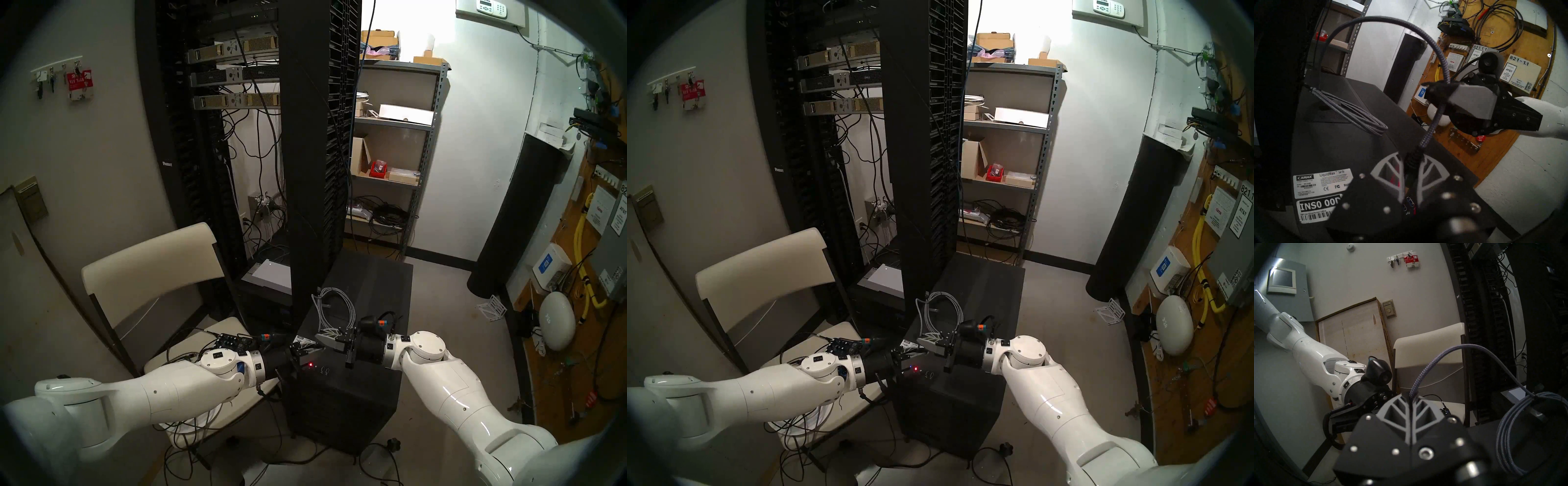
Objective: Insert the cable into the workstation's USB slot
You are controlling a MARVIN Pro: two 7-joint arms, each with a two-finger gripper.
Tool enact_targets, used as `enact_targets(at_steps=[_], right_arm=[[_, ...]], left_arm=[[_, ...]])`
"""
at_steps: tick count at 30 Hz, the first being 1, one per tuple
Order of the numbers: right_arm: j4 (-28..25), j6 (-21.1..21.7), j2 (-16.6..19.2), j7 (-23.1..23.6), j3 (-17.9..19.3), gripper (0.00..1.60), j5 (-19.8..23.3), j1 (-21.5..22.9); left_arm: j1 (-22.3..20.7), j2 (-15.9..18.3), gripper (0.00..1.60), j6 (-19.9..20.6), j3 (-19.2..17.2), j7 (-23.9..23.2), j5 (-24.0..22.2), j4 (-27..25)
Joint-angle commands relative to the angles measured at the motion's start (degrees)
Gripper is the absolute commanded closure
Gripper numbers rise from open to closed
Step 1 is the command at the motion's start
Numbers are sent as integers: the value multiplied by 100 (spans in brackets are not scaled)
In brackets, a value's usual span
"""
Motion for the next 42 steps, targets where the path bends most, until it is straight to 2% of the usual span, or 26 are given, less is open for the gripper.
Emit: enact_targets(at_steps=[1,6,17,26,33,42], right_arm=[[-46,46,-47,167,30,160,123,95],[-12,33,-64,196,57,160,108,90],[110,147,-111,353,5,160,57,141],[127,195,-120,428,37,160,27,138],[59,246,-98,435,83,160,13,68],[-82,367,-46,467,170,160,8,-113]], left_arm=[[-141,-408,160,-275,-40,-718,-105,618],[-157,-573,160,-417,-11,-1283,-74,1066],[-393,-997,160,-324,30,-2460,-136,2092],[-470,-1336,160,-192,99,-3003,-148,2693],[-426,-1357,160,-300,141,-3168,-150,2749],[-541,-1663,160,-726,223,-2916,-20,3221]])
